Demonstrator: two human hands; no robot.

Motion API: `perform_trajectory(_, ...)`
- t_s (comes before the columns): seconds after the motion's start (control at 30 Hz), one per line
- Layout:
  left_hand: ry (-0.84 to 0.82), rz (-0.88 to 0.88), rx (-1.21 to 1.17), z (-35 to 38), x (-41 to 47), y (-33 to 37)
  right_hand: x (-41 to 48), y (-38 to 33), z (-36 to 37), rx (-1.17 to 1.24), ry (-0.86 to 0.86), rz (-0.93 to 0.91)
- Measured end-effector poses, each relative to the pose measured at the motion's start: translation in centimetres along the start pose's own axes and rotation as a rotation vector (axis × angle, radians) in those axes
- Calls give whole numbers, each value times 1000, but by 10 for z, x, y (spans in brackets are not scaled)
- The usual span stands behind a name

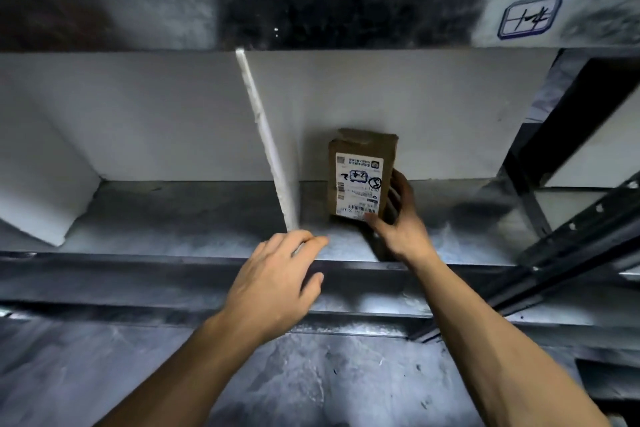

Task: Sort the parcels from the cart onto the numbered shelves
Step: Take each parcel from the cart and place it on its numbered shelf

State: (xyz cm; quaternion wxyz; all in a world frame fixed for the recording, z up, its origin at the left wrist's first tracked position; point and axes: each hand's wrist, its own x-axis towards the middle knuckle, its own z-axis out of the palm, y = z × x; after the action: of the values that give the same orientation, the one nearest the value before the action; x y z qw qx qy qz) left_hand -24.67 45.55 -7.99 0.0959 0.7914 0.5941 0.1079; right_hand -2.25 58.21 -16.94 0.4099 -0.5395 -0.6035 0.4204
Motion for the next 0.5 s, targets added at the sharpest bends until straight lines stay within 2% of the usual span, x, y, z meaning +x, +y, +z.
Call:
perform_trajectory(0.13,-8,-19,-27,2,-1,-3,5,6,-1,-137,21,15)
perform_trajectory(0.5,8,-43,-83,3,-9,-5,2,11,15,-186,101,13)
